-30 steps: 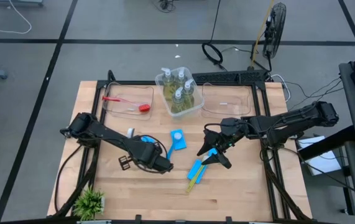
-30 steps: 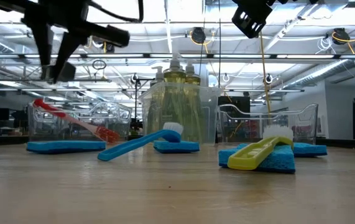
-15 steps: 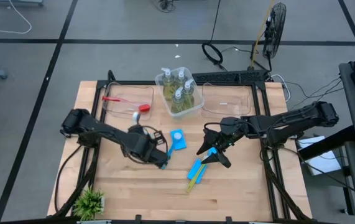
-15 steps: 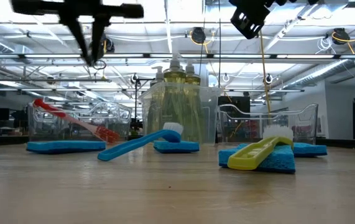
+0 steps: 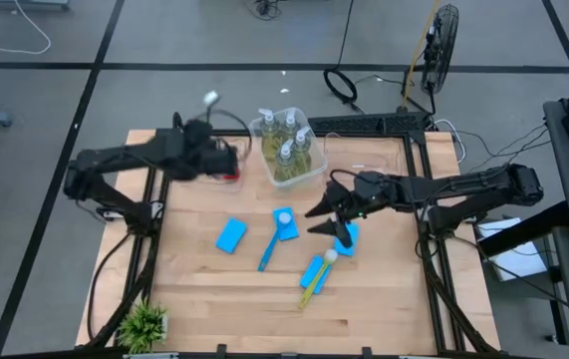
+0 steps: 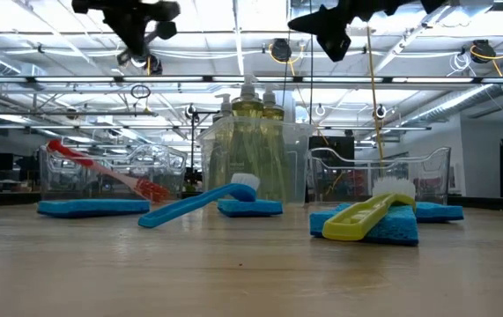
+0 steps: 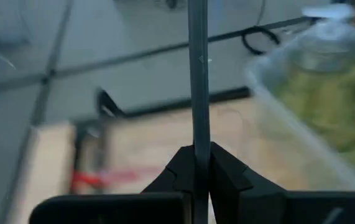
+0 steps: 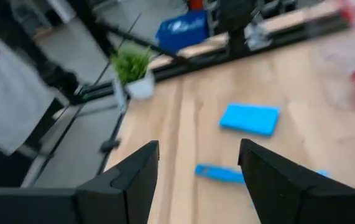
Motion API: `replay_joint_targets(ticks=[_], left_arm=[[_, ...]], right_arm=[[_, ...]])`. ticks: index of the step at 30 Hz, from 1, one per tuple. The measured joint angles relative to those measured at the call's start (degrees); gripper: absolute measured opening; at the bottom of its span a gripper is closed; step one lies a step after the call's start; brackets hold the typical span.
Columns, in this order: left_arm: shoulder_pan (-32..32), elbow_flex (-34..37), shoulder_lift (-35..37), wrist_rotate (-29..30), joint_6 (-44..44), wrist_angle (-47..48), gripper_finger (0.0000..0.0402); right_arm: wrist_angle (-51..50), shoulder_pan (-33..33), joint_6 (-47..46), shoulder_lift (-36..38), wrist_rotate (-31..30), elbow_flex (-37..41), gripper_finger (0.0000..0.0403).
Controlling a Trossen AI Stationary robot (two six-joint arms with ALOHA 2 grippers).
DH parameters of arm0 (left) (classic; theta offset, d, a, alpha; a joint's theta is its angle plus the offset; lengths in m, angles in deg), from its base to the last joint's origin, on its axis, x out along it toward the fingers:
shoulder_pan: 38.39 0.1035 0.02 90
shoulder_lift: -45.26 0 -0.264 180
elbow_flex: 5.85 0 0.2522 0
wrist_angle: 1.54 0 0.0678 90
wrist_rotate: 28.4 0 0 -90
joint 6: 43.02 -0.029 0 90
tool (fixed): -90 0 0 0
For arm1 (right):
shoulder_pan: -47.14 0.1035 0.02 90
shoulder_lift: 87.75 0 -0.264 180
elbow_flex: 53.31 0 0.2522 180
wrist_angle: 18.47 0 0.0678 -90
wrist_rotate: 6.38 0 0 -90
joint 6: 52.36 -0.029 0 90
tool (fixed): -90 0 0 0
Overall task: Pick & Place Kitchen Sink Supplies
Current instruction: Put the black cleaning brush into the left transparent bin
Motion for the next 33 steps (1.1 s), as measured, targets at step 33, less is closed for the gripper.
replay_joint_targets(ticks=[33], left_arm=[[24.9,24.8,4.0,-3.0,-80.1,-17.0,0.002]], right_arm=[[3.2,-5.7,11.4,0.0,5.2,0.0,0.021]])
